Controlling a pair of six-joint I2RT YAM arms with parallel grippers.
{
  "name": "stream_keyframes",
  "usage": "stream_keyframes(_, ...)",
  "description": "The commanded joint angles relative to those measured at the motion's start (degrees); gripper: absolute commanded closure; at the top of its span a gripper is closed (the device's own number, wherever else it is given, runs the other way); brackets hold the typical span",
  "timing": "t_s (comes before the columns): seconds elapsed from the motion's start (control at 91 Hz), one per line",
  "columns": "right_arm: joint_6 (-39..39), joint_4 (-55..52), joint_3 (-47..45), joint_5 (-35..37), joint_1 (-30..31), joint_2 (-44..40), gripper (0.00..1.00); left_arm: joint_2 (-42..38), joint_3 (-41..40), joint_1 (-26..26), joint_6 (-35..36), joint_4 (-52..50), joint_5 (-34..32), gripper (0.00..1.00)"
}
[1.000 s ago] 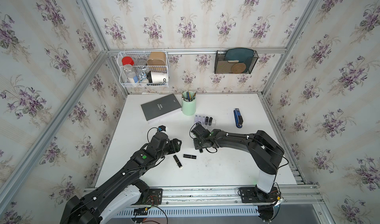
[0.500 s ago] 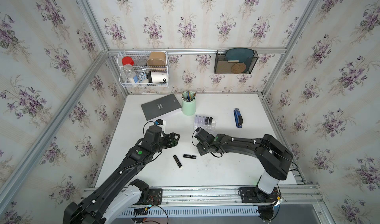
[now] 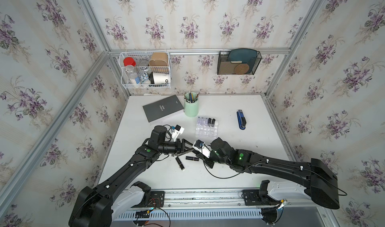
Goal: Arrange the lipsticks in the organizer
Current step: Pick up the lipstick at the center of the board.
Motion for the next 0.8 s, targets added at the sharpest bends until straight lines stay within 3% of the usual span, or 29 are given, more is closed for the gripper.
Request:
stream_keyframes(0.0, -4.22, 1.92, 0.60, -1.33, 0.10, -0.78, 0.87, -0.53, -0.14, -0.29, 2.07, -0.24, 2.23, 0.47)
stream_keyframes(0.11, -5.46, 1.63, 0.72, -1.29, 0.08, -1.27, 0.88, -0.56, 1.40, -0.48, 5.48, -5.01, 1.43, 0.55)
stream_keyframes(0.275, -6.13, 1.86, 0.65, -1.66, 0.16, -1.86, 0.88, 0.33, 4.12, -0.65, 11.01, -11.76, -0.99, 0.41)
stream_keyframes(0.451, -6.38, 1.80, 1.14, -1.94, 0.17, -1.49, 0.88, 2.16, 5.46, -1.89, 12.90, -13.26, -2.33, 0.44)
stream_keyframes(0.582, -6.75, 1.59, 1.55, -2.08, 0.20, -1.08, 0.88, 2.50, 6.14, -2.24, 13.22, -13.29, -2.59, 0.61)
stream_keyframes(0.791, -6.81, 1.63, 2.25, -0.80, 0.15, -0.16, 0.87, 2.46, 6.87, -2.56, 13.15, -13.21, -2.73, 0.77)
